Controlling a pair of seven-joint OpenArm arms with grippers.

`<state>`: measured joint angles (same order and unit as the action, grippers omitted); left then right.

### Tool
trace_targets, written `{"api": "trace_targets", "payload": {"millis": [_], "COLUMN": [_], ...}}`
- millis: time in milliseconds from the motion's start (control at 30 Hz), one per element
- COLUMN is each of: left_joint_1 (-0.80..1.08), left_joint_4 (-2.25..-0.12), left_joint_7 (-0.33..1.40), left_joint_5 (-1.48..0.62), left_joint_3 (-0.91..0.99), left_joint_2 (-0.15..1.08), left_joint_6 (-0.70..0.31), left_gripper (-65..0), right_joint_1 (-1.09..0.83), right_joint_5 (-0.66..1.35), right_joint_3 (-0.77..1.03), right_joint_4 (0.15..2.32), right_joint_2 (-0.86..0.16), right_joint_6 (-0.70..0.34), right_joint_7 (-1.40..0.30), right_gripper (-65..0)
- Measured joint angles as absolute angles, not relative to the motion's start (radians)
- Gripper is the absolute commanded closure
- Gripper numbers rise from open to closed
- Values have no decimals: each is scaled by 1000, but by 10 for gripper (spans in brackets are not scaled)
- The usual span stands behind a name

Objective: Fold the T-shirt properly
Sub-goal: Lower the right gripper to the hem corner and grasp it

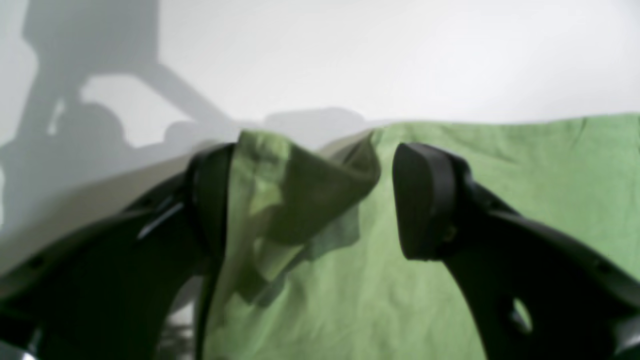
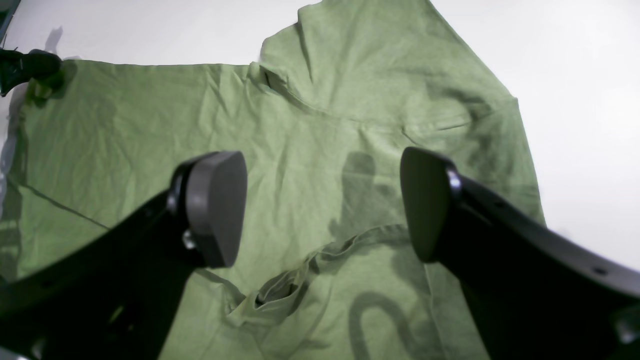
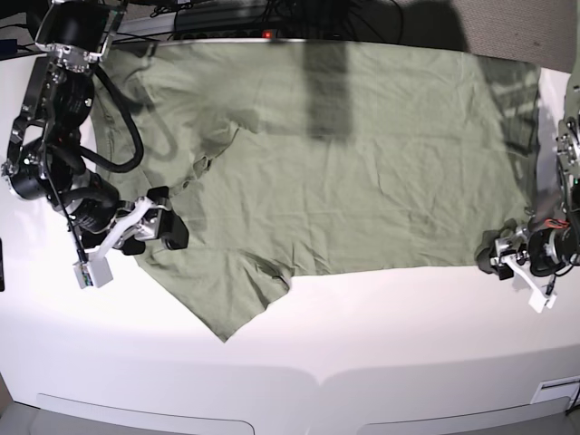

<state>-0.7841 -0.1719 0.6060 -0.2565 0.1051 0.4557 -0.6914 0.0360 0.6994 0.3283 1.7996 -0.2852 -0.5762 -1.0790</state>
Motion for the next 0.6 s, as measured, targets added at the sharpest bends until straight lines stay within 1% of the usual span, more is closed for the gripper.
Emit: {"api": "trace_targets", "payload": {"millis": [67,133,200,300,367,400,600], "left_joint_1": [-784,-784,-783,-780,-777,-776,-772], "left_joint_4": [-172,-172,-170,-168,-167,-167,-165], "left_joint_7": [606,606,606,609,611,616,622], "left_joint_5": [-256,-255,-249,-248,-261,-274,-338], "left_joint_3": [105,105,105,105,105,105,105], "left_joint_2": [459,460,462,466,466,466,465], "left_joint_6": [-691,-691,-687,-684,-681,-681,-680], "left_gripper": [-439,-397,-314,-159,-94,-80,-80], "right_joint_1": [36,36,36,36,36,36,36], "right_joint_5": [700,699,699,699,699,699,699], "right_joint_3": [328,328,328,328,328,328,328], "right_joint_4": [1800,1800,1800,1800,1800,1800,1800], "right_joint_2": [-285,-285,-285,-285,-285,-285,-285], "right_joint_6": [-576,-576,-576,-576,-576,-576,-576], "right_joint_7": [-1079,-1079,-1079,-1080,-1087,-1094,-1099], "right_gripper": [-475,-475,-475,-475,-475,-475,-475]}}
